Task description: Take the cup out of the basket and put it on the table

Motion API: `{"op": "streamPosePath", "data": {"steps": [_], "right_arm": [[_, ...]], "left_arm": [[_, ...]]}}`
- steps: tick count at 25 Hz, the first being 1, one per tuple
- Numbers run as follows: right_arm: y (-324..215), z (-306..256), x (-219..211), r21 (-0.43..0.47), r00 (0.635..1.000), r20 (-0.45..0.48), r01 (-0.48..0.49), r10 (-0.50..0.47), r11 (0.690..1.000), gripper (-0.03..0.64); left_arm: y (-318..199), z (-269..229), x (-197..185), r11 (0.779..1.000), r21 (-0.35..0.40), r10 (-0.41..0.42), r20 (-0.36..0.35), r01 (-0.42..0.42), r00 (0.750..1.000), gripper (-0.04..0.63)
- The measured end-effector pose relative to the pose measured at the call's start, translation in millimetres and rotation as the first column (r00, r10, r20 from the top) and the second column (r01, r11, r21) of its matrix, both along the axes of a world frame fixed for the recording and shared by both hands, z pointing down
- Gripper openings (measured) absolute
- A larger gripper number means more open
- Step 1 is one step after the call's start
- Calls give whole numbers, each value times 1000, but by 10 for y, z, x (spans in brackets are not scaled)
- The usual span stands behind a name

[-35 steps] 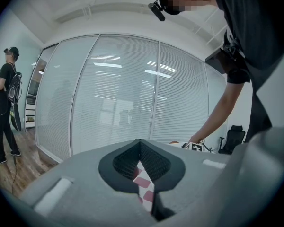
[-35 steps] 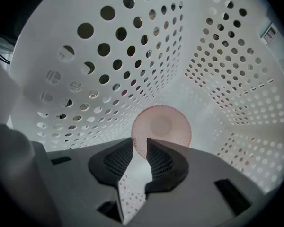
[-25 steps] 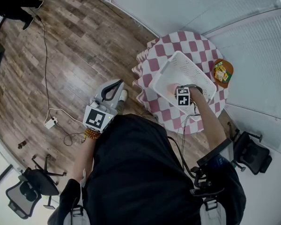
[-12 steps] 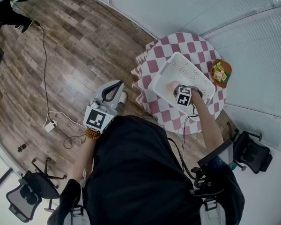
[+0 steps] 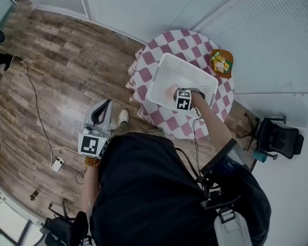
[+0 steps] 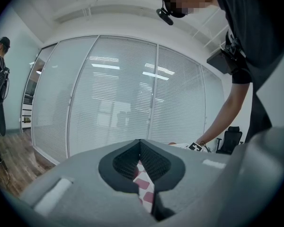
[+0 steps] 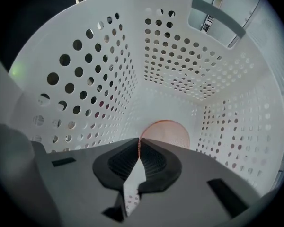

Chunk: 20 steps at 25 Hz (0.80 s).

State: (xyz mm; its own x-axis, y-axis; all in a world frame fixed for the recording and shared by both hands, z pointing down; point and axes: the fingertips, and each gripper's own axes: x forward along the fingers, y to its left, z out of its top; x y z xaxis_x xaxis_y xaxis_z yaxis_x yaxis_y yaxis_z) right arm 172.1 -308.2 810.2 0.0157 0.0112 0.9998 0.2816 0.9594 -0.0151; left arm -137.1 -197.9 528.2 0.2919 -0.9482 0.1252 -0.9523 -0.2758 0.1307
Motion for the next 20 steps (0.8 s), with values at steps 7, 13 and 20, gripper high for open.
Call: {"op": "streamPosePath", "data": {"steps": [7,13,20], "right_arm": [[-35,-83,-7,22,1000,13,-27,27,999,18],[-28,-119,-5,34,998,28,-51,50,998,18],[-64,-199,11,49,992,79,-104,99,993,18]], "left_arm": [[-16,-22,77,999,23,33,-1,-33,999,3],[-28,10,165,998,12,66,1,-66,998,3],[-75,4,375,993,13,115,9,-115,993,3]]}}
